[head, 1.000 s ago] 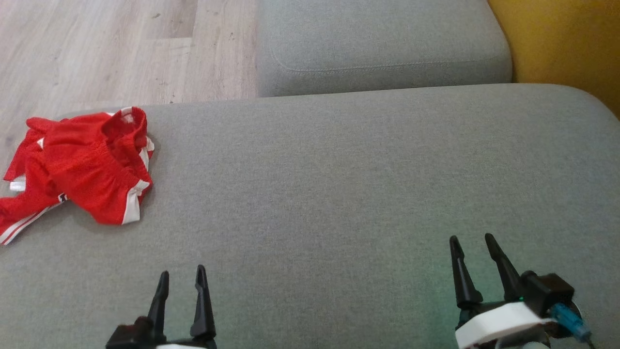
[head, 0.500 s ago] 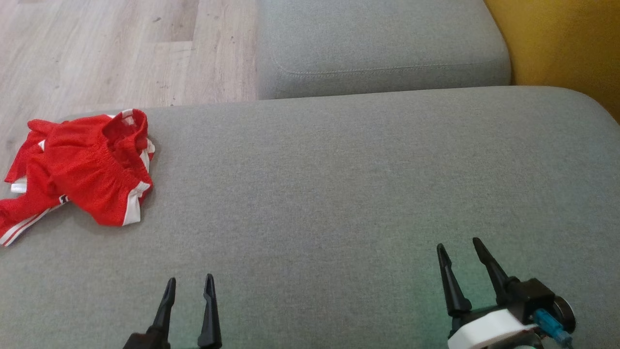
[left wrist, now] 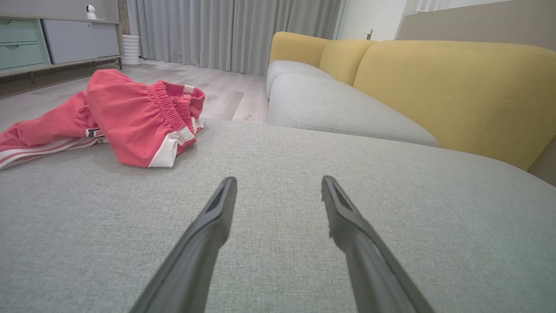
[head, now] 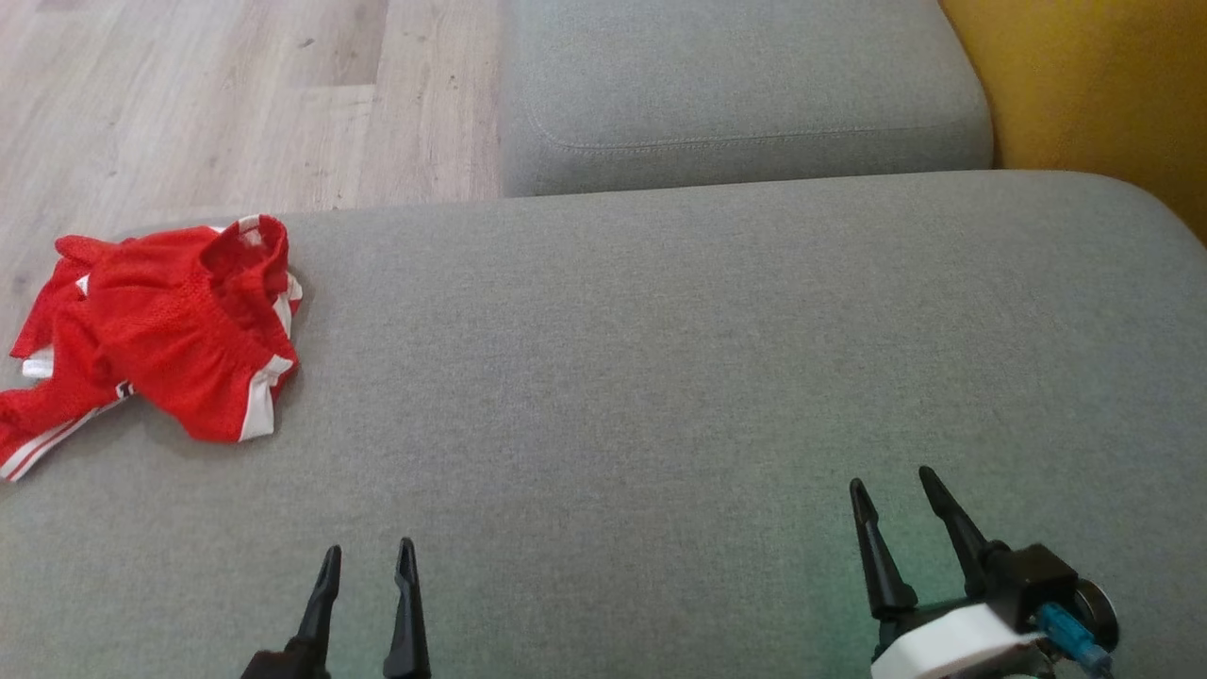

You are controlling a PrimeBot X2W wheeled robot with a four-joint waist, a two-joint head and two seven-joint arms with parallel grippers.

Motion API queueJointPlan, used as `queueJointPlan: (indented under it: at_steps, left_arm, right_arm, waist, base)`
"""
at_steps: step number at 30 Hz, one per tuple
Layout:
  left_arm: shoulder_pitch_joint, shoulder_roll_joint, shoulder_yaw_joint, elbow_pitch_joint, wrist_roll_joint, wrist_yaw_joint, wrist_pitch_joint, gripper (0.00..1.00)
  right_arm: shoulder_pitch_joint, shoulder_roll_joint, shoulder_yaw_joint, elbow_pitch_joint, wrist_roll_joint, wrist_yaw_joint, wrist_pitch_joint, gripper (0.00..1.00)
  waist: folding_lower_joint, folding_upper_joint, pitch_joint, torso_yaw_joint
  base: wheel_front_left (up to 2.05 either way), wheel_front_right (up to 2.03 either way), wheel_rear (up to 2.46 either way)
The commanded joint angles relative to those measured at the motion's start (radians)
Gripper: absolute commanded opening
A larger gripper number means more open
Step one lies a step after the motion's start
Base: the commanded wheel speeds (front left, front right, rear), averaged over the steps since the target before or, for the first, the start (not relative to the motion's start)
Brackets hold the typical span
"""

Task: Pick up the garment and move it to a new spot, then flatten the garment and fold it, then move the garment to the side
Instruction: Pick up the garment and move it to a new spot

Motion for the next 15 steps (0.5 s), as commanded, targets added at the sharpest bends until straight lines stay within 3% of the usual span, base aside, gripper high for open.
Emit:
queueJointPlan:
  at_steps: [1,8,15]
  left_arm:
    - [-0.022,0.003,0.036,-0.029,-0.003,0.003,-0.012,1.0]
    - [-0.024,0.003,0.03,-0.026,0.005,-0.002,-0.012,1.0]
    - [-0.029,0.008,0.032,-0.02,0.022,-0.006,-0.012,1.0]
  right_arm:
    - [-0.027,-0.009,0.026,-0.026,0.002,0.004,-0.014,1.0]
    - [-0.017,-0.009,0.018,-0.024,0.002,0.004,-0.014,1.0]
    - [-0.005,-0.009,0.015,-0.029,0.013,0.004,-0.014,1.0]
  waist:
    - [0.0,0.0,0.0,0.0]
    - [0.0,0.0,-0.002,0.023]
    - [0.0,0.0,-0.013,0.131]
  base:
    - [0.0,0.0,0.0]
    - [0.0,0.0,0.0]
    - [0.0,0.0,0.0]
